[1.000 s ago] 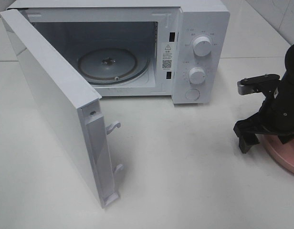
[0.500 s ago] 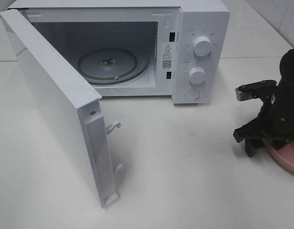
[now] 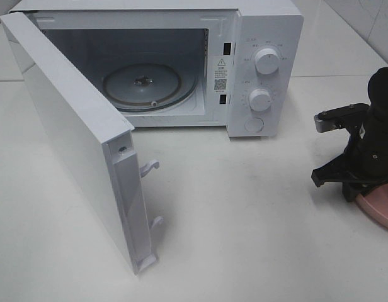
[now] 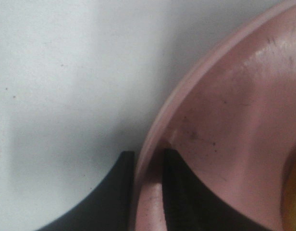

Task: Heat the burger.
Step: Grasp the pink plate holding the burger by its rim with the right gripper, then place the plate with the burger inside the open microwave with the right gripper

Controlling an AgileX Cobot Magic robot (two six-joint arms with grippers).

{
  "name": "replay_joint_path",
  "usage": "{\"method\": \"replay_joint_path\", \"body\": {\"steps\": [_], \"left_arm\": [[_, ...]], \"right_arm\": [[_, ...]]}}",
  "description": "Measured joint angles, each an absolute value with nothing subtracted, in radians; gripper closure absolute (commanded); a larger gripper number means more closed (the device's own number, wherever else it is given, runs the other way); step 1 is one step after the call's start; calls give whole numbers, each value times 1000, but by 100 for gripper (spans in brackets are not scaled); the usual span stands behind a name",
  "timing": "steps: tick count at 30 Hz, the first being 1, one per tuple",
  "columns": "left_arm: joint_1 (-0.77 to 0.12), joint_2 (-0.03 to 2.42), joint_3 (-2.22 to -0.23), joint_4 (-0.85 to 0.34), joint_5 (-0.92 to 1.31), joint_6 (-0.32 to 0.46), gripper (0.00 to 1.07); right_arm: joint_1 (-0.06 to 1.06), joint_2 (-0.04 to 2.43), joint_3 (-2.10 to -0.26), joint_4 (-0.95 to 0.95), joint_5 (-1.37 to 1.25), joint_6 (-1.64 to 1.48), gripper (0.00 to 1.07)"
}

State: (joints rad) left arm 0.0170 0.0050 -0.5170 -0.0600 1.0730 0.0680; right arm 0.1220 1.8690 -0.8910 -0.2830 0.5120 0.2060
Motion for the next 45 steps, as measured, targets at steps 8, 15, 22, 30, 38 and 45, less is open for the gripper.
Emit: {"method": "replay_joint_path", "body": {"steps": [8, 15, 22, 30, 38, 45], "left_arm": [[17, 5, -517, -60, 1073, 68, 9], [17, 5, -517, -60, 1073, 68, 9], [17, 5, -517, -60, 1073, 68, 9], [17, 5, -517, -60, 1073, 68, 9], [17, 5, -517, -60, 1073, 68, 9], [17, 5, -517, -60, 1073, 68, 9]], "right_arm": [[124, 1869, -892, -331, 544, 262, 107], [154, 1845, -892, -411, 620, 335, 107], [204, 1836, -892, -502, 689, 432, 107], [246, 1807, -892, -547, 728, 490, 107], [296, 1792, -888, -570, 797, 497, 107], [339, 1749, -844, -613, 804, 524, 107]]}}
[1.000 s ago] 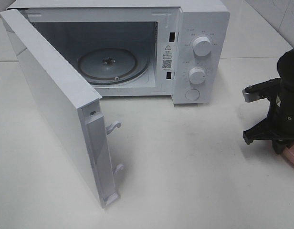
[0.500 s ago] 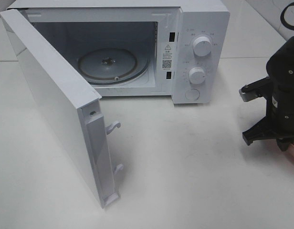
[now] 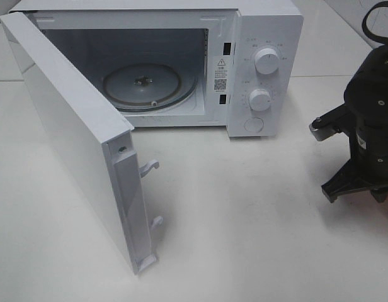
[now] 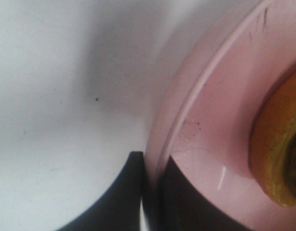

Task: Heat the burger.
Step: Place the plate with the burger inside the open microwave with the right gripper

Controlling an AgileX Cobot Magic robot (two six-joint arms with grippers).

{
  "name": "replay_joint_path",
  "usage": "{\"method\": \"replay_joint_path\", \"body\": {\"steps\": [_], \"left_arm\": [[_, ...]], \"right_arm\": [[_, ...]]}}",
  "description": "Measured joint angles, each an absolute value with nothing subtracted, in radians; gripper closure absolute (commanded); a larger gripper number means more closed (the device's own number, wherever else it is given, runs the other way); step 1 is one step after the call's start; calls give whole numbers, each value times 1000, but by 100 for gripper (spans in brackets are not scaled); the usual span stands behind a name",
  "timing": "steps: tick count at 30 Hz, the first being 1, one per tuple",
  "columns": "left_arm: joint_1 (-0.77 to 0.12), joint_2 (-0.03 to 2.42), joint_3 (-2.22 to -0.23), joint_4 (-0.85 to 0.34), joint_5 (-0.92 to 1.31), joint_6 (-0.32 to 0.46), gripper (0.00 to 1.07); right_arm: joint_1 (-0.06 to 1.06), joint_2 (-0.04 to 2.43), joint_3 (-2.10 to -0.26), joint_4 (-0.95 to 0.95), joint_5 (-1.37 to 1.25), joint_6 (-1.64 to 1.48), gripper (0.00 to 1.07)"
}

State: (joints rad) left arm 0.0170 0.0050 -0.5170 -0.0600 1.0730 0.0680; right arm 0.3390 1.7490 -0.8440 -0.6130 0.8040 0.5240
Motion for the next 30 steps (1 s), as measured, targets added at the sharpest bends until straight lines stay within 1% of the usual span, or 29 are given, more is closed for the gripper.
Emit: {"method": "replay_joint_path", "body": {"steps": [14, 17, 18, 19, 20, 24, 29, 30], "left_arm": [[17, 5, -517, -60, 1073, 68, 9], [17, 5, -517, -60, 1073, 68, 9], [17, 5, -517, -60, 1073, 68, 9], [17, 5, -517, -60, 1073, 68, 9], [17, 5, -517, -60, 1073, 68, 9], [17, 5, -517, -60, 1073, 68, 9], [17, 5, -517, -60, 1073, 68, 9], [17, 5, -517, -60, 1073, 68, 9]], "right_arm": [[434, 1615, -735, -614, 827, 553, 107], [466, 1592, -725, -614, 850, 556, 107], [492, 1578, -717, -617, 868, 556, 107], [492, 1578, -717, -617, 868, 556, 107], [518, 1564, -710, -620, 881, 556, 107], [552, 1539, -697, -626, 893, 557, 107], [628, 1478, -665, -642, 928, 572, 107], [628, 1478, -665, -642, 928, 572, 107]]}}
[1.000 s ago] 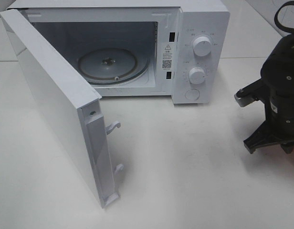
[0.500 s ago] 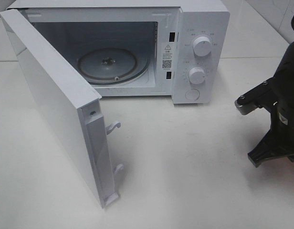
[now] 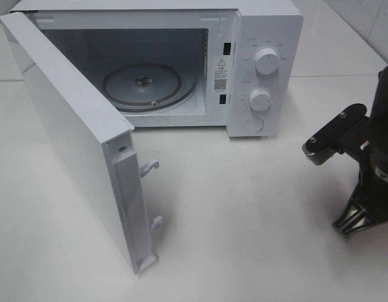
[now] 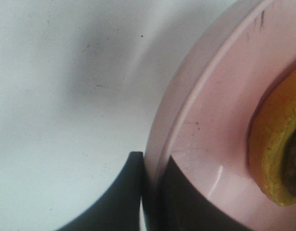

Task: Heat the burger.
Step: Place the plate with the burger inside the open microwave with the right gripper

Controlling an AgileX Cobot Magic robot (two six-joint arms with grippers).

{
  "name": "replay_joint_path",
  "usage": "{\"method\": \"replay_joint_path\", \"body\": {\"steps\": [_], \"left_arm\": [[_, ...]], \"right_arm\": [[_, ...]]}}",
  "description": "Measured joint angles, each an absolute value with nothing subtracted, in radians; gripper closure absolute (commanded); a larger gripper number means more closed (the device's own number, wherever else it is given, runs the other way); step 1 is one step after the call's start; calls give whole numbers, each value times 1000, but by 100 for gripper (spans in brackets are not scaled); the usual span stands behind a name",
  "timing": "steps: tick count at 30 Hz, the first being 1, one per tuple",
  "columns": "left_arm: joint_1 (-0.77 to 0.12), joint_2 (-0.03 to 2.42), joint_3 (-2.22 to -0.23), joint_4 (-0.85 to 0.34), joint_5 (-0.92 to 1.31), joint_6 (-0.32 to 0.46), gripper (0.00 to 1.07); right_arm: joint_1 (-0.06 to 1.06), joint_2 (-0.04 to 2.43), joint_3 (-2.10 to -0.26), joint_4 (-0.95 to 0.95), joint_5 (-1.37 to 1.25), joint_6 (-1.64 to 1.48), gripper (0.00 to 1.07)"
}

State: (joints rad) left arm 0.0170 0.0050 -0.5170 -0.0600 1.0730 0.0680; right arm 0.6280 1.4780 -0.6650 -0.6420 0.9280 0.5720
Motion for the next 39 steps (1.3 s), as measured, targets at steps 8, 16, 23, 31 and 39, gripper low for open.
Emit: {"method": "replay_joint_path", "body": {"steps": [8, 16, 23, 31, 39], "left_arm": [[17, 5, -517, -60, 1073, 68, 9], [17, 5, -517, -60, 1073, 68, 9], [17, 5, -517, -60, 1073, 68, 9], [17, 5, -517, -60, 1073, 68, 9], [17, 5, -517, -60, 1073, 68, 9]], "right_arm": [[732, 1407, -624, -643, 955, 573, 107], [873, 1391, -621, -654, 1012, 573, 107], [1001, 1390, -621, -657, 1029, 573, 107], [1125, 1390, -621, -663, 1030, 573, 107], [1220, 1390, -621, -681, 1035, 572, 107]]}}
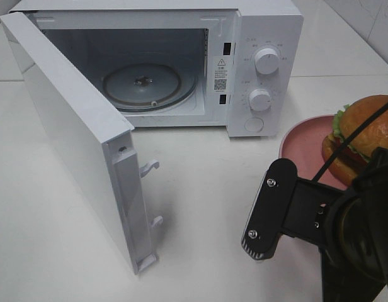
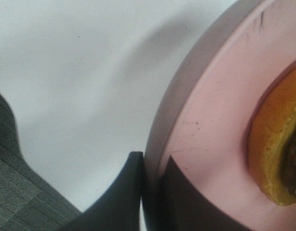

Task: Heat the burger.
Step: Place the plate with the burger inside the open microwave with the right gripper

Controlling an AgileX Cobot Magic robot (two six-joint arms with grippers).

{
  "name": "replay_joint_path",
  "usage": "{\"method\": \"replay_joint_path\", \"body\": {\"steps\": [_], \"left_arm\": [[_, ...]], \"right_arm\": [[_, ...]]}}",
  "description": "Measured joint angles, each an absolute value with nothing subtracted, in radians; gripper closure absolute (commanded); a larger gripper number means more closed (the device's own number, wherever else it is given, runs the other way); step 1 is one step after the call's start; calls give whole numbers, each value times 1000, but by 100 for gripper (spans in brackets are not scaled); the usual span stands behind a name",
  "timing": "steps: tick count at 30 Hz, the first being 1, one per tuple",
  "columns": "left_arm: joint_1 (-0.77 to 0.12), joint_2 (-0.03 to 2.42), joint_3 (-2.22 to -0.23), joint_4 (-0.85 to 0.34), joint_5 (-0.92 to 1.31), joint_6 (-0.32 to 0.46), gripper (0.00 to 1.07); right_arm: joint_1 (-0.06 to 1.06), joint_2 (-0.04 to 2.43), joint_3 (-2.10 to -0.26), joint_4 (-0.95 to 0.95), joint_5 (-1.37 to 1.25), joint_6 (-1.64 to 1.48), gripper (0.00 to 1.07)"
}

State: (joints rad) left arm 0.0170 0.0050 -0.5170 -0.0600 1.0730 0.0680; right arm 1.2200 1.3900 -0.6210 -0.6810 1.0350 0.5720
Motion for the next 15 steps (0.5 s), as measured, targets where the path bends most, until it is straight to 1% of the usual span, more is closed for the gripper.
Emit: {"method": "replay_joint_path", "body": {"steps": [7, 15], "left_arm": [[17, 5, -517, -60, 1073, 68, 9], [17, 5, -517, -60, 1073, 68, 9]], "right_arm": [[1273, 1390, -621, -695, 1045, 521, 107], [1280, 1390, -621, -705, 1023, 431, 107]]}}
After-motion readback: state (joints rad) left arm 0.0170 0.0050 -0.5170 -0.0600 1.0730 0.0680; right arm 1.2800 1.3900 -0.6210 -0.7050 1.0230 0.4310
